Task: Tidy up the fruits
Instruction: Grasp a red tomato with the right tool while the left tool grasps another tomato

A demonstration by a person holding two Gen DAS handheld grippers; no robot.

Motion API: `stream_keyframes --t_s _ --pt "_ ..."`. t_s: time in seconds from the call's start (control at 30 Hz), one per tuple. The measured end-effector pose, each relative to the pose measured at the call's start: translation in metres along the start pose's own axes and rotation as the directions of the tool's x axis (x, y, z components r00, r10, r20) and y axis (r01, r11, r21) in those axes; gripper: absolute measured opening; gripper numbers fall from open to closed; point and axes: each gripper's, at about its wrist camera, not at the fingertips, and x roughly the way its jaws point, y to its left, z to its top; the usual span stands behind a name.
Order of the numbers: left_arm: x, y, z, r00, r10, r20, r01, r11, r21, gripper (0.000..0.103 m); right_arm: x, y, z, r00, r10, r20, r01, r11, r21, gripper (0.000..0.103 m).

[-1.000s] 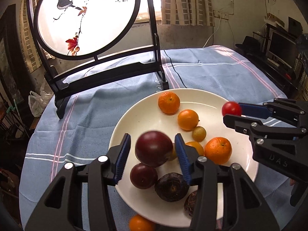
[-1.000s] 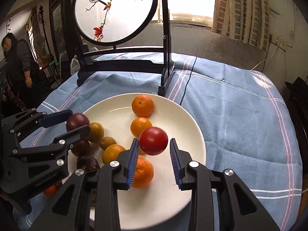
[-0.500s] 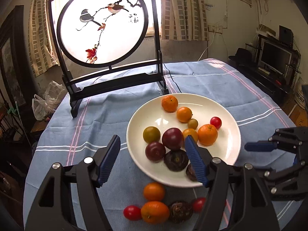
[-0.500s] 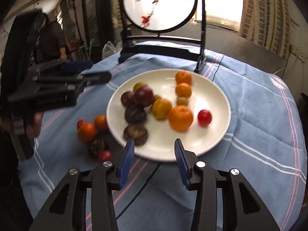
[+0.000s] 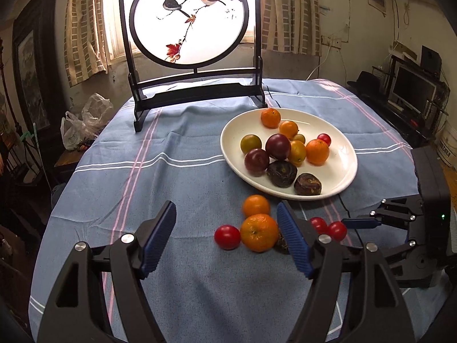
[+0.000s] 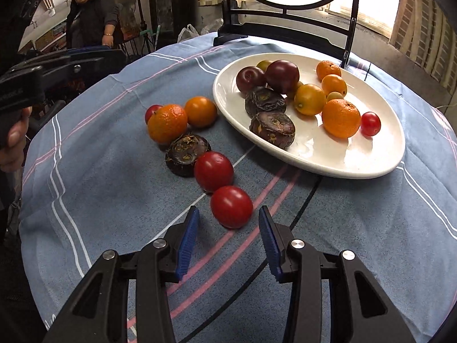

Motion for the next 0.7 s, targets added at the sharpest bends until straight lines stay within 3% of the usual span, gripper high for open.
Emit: stream_keyframes --t_s 0.03,0.07,0.2,0.3,0.47,0.63,0.7 --pt "0.0 -0.003 -0.001 1.0 -0.007 -0.003 0.007 1.0 0.01 0.071 0.001 0.0 0.0 1.0 -0.006 -0.001 0.006 1.0 0.001 0.03" --pt "0.0 -0.007 -0.002 1.0 -0.016 -0.005 0.016 1.0 0.022 0.072 0.0 0.001 0.0 1.0 -0.011 -0.001 0.011 1.0 -0.003 0.028" --pt "0.006 -0.036 -0.005 0.998 -0.059 -0.022 0.061 0.992 0.11 0.073 -0.012 -0.005 -0.004 0.999 -0.027 0.023 0.027 1.0 0.01 0.028" --pt "0.016 -0.066 -0.012 0.994 -0.093 -0.049 0.101 0.971 0.216 0.073 -0.025 -0.015 -0.009 0.998 -0.04 0.043 0.039 0.998 0.042 0.028" --pt "0.041 -0.101 -0.02 0.993 -0.082 -0.087 0.106 0.942 0.32 0.072 -0.035 -0.027 -0.017 0.997 -0.049 0.052 0.045 0.996 0.072 0.028" --pt "0.064 -0.111 -0.019 0.987 -0.074 -0.14 0.118 0.933 0.34 0.061 -0.034 -0.032 -0.021 0.998 -0.037 0.053 0.033 0.996 0.083 0.028" --pt "0.071 -0.113 -0.02 0.986 -0.064 -0.157 0.117 0.927 0.356 0.05 -0.033 -0.033 -0.021 0.998 -0.033 0.053 0.028 0.996 0.086 0.028"
